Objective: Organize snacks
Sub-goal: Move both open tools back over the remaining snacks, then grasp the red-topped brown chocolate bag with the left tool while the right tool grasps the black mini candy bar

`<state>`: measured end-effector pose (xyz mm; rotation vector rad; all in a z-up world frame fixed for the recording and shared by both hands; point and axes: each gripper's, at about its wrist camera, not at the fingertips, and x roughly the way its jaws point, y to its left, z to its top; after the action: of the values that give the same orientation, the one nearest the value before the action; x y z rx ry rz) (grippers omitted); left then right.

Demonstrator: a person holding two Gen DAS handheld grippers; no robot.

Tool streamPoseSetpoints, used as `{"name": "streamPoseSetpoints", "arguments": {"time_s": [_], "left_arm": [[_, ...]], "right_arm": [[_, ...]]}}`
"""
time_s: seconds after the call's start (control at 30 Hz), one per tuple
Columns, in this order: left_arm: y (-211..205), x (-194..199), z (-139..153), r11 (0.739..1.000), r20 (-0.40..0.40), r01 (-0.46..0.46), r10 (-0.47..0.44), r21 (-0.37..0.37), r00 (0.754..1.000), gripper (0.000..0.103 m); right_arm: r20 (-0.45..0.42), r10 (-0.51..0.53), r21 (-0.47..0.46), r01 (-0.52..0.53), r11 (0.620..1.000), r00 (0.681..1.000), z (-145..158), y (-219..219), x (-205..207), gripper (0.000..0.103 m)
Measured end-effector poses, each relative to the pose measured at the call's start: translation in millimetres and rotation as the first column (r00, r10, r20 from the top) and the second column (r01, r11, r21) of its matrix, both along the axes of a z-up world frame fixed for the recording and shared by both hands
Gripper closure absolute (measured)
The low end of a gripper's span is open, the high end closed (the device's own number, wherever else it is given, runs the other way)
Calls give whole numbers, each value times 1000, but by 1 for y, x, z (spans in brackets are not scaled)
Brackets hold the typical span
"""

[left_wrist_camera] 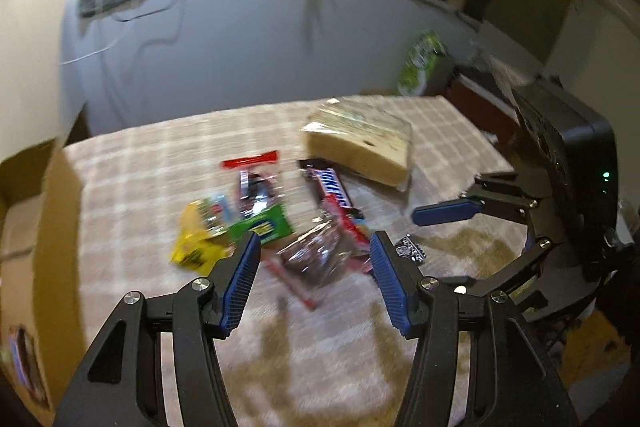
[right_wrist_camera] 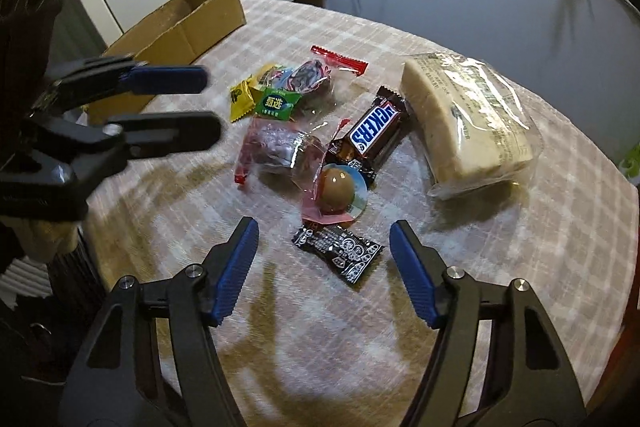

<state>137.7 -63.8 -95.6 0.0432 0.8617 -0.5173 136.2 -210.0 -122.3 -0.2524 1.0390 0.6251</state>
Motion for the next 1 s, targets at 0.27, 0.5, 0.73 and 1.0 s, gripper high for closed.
{"name": "streamPoseSetpoints", "arguments": {"time_s": [0.27,0.5,0.73,1.0], "left_arm": [[-25,24,-21,994,-68,76,-71,79,995,47],[-27,21,-28,988,-88,104,-94,111,992,47],[-37,18,-31,966,-85,165,-151,201,985,47],[-36,33,-42,963,-94,130,-111,237,989,65]], "right_arm": [[-39,50,30,-49,998,998,-16,1,17,32],[-55,71,19,-70,997,996,-24,-2,18,43],[-68,116,-3,-116,993,991,-24,-1,9,52],[-48,93,-28,-94,995,994,-24,-1,8,68]]}}
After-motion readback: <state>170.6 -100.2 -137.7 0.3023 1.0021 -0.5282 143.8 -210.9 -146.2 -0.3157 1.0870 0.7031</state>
